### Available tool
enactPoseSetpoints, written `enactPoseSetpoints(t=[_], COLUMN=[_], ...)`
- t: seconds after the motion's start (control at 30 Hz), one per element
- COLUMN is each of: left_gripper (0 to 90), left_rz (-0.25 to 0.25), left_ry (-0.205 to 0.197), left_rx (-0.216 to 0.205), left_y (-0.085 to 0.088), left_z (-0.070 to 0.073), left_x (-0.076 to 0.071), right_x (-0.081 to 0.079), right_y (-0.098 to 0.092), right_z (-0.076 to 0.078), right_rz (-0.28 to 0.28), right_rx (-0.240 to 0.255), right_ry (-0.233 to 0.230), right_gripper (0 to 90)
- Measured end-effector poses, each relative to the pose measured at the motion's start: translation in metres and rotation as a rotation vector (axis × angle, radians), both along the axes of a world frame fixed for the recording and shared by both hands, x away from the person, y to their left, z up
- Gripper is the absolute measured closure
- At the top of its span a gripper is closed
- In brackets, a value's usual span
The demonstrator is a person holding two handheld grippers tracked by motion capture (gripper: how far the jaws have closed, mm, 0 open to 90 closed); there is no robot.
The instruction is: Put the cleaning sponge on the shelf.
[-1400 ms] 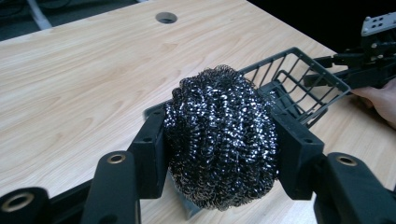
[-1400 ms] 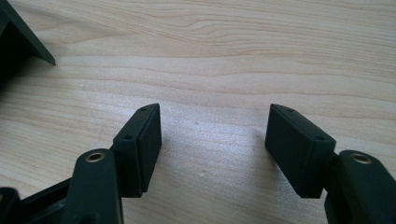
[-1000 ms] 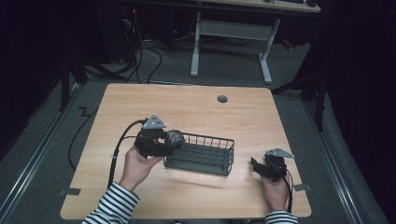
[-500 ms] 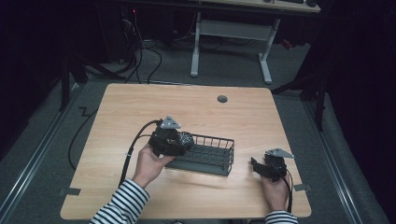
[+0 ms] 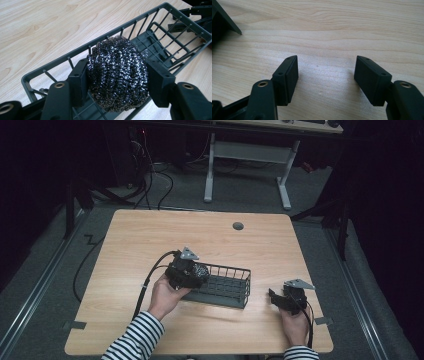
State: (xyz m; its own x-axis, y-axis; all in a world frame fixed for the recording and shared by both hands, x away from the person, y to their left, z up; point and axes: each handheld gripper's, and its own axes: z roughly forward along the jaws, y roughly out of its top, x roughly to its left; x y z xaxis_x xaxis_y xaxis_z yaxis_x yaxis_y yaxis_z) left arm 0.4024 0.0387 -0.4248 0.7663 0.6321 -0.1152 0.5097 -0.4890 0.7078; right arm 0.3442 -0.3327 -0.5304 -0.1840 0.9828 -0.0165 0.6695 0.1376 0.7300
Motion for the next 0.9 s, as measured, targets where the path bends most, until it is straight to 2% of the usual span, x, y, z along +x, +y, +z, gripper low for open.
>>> enactPoseSetpoints(t=[0.1, 0.43, 0.63, 0.9], left_gripper=[41.4, 36.4, 30.0, 28.4], left_rz=[0.008, 0.028, 0.044, 0.058], left_ry=[0.005, 0.022, 0.018, -0.012], left_rx=[0.018, 0.015, -0.016, -0.059], left_y=[-0.002, -0.001, 0.004, 0.015], left_z=[-0.004, -0.010, -0.007, 0.003], left_x=[0.002, 0.005, 0.006, 0.002], right_x=[0.000, 0.000, 0.000, 0.000], right_y=[0.000, 0.000, 0.000, 0.000], right_z=[0.000, 0.000, 0.000, 0.000], right_rz=[0.000, 0.000, 0.000, 0.000], right_rx=[0.001, 0.001, 0.000, 0.000], right_ry=[0.000, 0.000, 0.000, 0.000], right_gripper=[36.1, 36.1, 36.1, 36.1])
